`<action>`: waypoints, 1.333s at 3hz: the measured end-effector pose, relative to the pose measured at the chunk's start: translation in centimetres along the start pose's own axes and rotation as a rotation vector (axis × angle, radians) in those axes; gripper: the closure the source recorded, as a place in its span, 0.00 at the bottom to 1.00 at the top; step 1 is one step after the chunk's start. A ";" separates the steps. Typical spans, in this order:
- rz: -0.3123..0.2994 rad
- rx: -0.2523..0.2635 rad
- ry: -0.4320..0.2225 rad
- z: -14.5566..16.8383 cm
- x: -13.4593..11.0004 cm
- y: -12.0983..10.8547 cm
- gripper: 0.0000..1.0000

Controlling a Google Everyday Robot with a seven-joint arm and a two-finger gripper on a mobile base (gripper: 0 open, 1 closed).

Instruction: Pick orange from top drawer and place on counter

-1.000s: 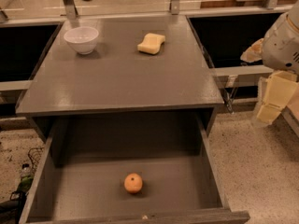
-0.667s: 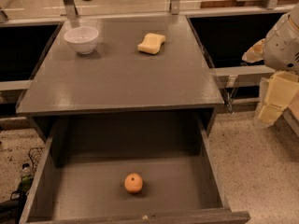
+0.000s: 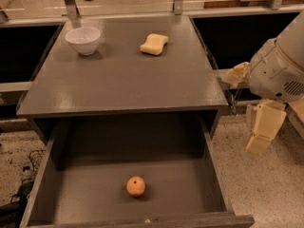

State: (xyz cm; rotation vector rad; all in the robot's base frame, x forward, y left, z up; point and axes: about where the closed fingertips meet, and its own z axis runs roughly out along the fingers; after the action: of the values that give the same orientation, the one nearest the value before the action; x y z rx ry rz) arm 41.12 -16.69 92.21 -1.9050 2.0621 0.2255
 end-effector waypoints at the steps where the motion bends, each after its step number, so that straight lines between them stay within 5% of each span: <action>1: -0.033 -0.079 -0.019 2.9 -1.1 1.9 0.00; 2: -0.033 -0.079 -0.019 3.0 -1.1 1.9 0.00; 4: -0.044 -0.100 -0.051 10.3 -1.1 2.1 0.00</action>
Offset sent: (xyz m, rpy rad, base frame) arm -0.0111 0.0183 -0.0202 0.0172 0.0486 0.0498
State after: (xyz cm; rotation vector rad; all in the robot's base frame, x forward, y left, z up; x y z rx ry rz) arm 40.42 -12.02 82.72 -1.9790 2.0087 0.3700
